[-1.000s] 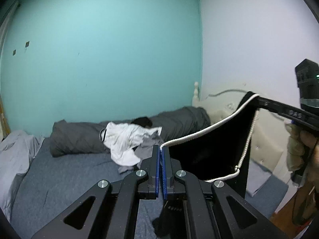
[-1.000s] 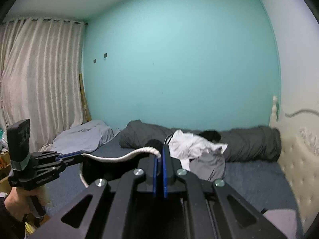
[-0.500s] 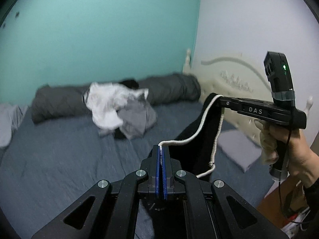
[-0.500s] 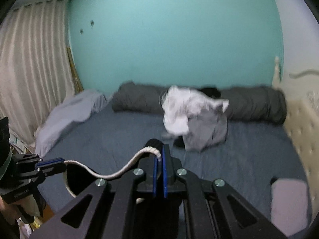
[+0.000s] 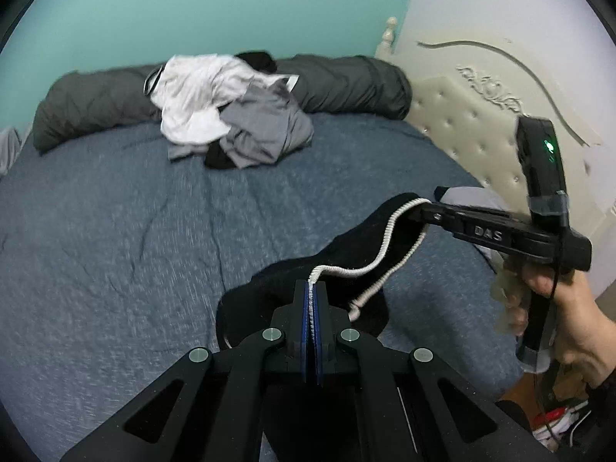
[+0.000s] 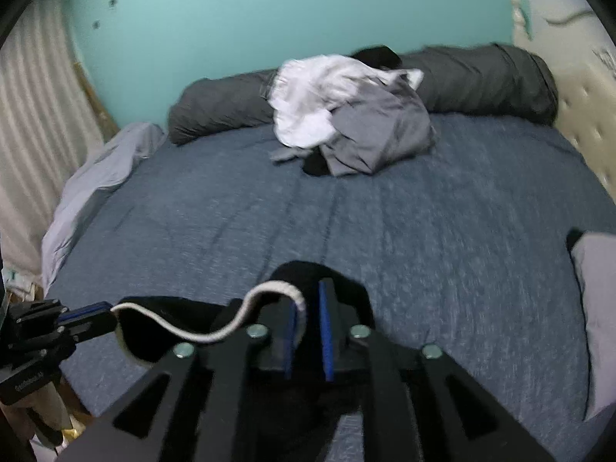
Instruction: Fold clothes
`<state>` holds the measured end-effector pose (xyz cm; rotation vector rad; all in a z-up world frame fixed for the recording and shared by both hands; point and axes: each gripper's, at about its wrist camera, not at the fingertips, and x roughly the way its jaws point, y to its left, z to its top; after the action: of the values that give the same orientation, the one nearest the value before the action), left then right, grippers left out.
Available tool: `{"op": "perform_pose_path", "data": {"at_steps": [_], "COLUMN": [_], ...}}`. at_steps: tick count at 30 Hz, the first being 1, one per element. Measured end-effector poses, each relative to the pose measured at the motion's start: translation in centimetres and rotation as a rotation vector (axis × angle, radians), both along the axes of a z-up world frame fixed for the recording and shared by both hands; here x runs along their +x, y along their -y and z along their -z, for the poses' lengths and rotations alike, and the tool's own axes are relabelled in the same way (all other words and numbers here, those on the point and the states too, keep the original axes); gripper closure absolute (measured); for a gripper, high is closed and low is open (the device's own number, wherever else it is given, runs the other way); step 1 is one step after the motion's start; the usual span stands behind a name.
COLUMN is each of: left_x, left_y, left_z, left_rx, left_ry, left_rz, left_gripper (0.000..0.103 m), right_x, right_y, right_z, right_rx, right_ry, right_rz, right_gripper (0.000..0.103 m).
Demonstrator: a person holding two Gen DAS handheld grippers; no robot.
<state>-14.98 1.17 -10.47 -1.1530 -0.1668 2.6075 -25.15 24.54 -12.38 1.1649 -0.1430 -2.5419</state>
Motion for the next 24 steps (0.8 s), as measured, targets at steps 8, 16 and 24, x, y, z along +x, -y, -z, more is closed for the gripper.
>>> {"op": "perform_pose_path", "data": {"at_steps": [8, 16, 24], "left_x": [-3.5, -4.6, -4.1], "left_y": [1.3, 2.4, 2.9], "left_z": [3.6, 4.5, 3.9], "left_rx": [0.037, 0.058, 0.052], "left_ry": [0.064, 0.088, 0.081], "left_rz": [-0.048, -0.091, -0.104], "left_gripper": [0.101, 0.101, 0.101], "right_x": [1.6, 5.5, 4.9], "right_y": [-2.2, -2.9, -3.5], "right_z": [2.2, 2.4, 1.3], "right_rx": [0.020, -0.021, -0.063], "right_ry": [-0.054, -0.119, -0.122], "right_rz": [0.087, 0.145, 0.163], "right_gripper": [0.039, 0.039, 0.034]}}
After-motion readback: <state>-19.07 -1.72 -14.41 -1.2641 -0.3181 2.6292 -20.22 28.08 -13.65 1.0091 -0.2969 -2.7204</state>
